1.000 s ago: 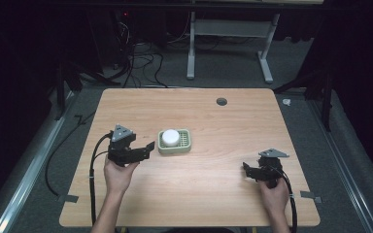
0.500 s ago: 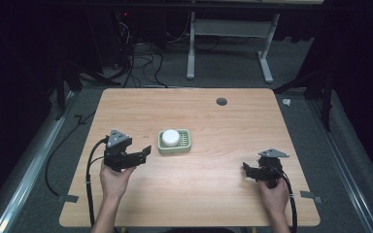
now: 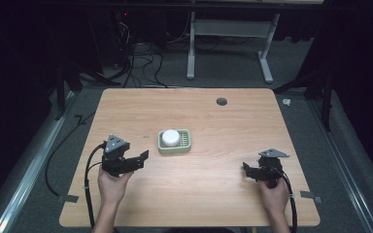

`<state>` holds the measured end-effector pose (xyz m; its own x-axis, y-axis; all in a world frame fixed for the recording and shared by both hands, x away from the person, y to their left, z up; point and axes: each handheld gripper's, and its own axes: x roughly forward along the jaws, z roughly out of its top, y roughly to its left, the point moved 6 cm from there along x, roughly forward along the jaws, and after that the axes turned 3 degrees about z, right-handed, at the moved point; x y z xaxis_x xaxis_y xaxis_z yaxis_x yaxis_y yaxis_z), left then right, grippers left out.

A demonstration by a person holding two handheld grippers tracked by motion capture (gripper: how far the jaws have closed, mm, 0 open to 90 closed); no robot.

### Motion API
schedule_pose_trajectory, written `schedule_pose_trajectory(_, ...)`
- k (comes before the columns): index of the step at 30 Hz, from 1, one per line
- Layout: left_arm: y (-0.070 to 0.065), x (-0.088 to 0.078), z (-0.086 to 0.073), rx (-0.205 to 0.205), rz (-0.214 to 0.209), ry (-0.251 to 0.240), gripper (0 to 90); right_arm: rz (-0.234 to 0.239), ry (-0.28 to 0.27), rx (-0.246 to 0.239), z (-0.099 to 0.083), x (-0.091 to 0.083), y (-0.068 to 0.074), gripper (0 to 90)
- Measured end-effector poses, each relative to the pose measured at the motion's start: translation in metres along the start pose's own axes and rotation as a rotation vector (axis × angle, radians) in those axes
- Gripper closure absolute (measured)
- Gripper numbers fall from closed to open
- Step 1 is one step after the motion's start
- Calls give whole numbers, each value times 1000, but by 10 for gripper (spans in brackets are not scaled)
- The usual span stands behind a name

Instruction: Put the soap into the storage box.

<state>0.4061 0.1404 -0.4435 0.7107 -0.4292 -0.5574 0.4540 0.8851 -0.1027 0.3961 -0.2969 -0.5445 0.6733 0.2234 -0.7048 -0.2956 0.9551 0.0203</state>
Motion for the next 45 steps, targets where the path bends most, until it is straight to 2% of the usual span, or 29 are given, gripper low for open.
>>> schedule_pose_trajectory(6,-1,2,-6,10,3,15,219,0,0,0,0,0,0,196)
schedule_pose_trajectory(23,-2,6,-21,-2,-5,31,220,0,0,0,0,0,0,196)
schedule_pose_trajectory(45,5,11,-44,-40,11,64,220,-1,0,0,0,0,0,196)
